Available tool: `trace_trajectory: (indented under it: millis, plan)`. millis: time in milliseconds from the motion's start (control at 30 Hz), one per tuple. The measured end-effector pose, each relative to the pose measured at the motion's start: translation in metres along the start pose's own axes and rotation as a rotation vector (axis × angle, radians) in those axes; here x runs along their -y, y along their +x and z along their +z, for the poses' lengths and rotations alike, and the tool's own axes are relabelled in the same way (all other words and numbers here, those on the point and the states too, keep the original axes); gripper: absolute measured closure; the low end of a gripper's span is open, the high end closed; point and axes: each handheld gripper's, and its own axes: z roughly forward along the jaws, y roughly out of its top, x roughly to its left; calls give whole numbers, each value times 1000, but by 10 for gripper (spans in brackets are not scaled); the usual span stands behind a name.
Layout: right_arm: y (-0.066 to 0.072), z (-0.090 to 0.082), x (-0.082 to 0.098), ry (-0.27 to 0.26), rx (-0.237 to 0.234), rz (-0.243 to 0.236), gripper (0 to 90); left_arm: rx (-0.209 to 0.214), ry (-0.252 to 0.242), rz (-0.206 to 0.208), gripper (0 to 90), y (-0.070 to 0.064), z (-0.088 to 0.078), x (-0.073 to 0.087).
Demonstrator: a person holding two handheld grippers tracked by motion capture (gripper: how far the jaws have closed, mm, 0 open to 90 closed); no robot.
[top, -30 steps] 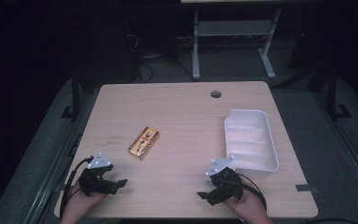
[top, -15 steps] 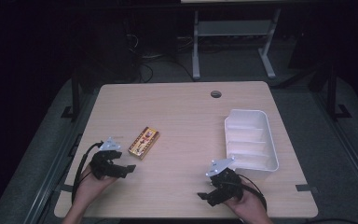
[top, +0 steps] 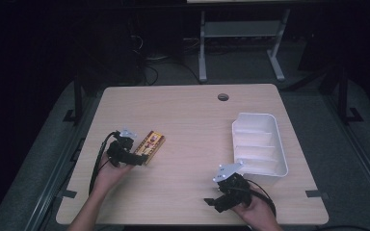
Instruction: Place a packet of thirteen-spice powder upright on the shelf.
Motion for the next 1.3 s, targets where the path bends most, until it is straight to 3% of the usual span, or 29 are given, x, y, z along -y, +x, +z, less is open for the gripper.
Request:
trace_trajectory:
  millis: [367, 633, 767, 1133, 1300]
  plan:
    - [1, 0, -1, -5, 1, 0, 207, 2, 55, 7, 235, -2, 23, -6]
    - [7, -3, -5, -29, 18, -20, 207, -7, 51, 11, 315, -4, 23, -6]
    - [9, -4, -11, -46, 18, -1, 206, 3, 51, 30, 323, -8, 20, -5]
    - [11, -13, -27, -112, 10, 59, 141, 63, -66, 64, 325, -30, -11, 9]
    - [11, -16, -38, -131, 7, 74, 139, 95, -132, 82, 325, -48, -28, 19]
